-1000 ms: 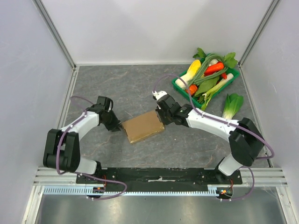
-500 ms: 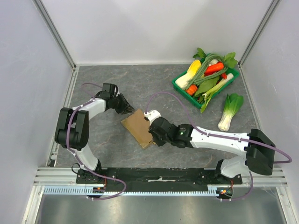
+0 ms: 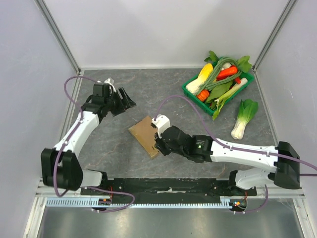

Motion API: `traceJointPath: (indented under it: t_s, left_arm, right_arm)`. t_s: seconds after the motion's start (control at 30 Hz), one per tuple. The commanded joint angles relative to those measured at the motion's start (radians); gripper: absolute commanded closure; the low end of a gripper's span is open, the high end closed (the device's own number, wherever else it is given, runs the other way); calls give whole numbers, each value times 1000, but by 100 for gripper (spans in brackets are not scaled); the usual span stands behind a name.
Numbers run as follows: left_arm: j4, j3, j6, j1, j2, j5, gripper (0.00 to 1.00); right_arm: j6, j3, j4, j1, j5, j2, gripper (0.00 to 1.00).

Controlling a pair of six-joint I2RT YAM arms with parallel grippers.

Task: Unpack the express box

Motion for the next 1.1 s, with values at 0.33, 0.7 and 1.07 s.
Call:
traceJointPath:
  t_s: [0.33, 0.7, 1.07]
  left_arm:
    - [-7, -278, 62, 2, -64, 169, 35]
    - [6, -323, 69, -1, -6, 147, 44]
    - [-18, -329, 63, -4, 21, 109, 47]
  right_arm:
    - [-114, -15, 524, 3, 81, 237, 100]
    - [-130, 23, 510, 1, 119, 339, 100]
    - [-119, 48, 481, 1, 110, 358, 100]
